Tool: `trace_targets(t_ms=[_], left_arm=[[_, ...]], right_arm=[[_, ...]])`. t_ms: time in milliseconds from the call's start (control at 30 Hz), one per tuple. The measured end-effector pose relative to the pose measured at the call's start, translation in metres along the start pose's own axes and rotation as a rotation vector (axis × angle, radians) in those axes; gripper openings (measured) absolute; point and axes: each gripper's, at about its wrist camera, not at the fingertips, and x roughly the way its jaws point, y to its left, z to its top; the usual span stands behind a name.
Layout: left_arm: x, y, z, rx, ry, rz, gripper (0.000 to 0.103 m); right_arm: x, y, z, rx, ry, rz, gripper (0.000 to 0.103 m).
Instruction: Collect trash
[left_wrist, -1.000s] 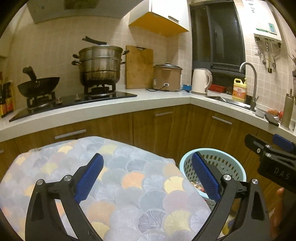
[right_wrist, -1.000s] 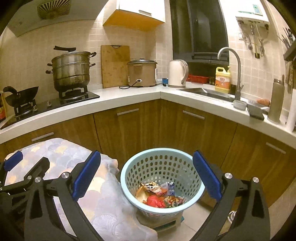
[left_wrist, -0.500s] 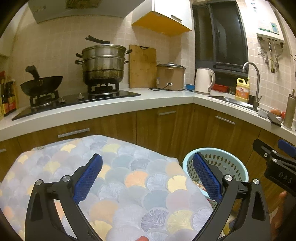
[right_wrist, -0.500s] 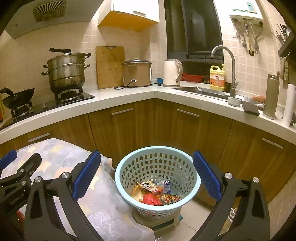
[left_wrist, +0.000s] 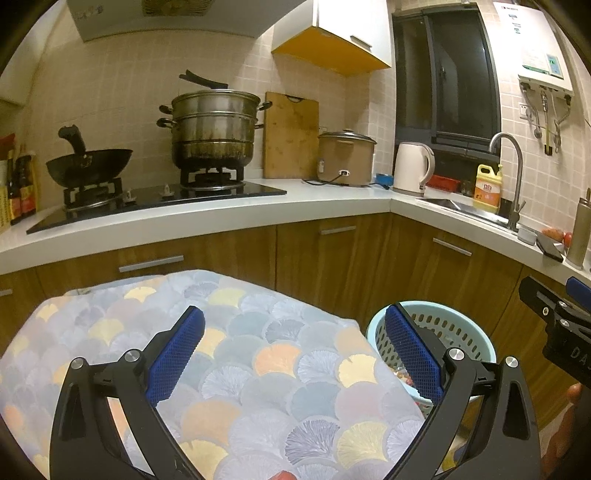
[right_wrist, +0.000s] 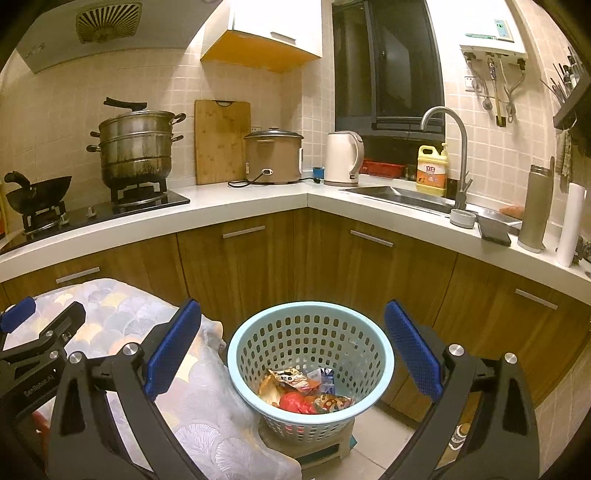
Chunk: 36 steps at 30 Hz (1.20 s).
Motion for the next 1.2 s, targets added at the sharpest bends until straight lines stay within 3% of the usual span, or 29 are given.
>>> trace_targets(t_ms=[267,1200], left_arm=[[-0.0006,-0.0015,-0.0011,0.016,0.003,0.005,0.095],[-0.0014,-0.0003,-0.0013,0.019,0.002,0.013,0.095]], right_arm=[[0.0059,0.0007,-0.0016,0.004,0.028,0.038,0.095],[0.0087,0.0014,-0.0046,0.002,0.033,0.036,0.095]])
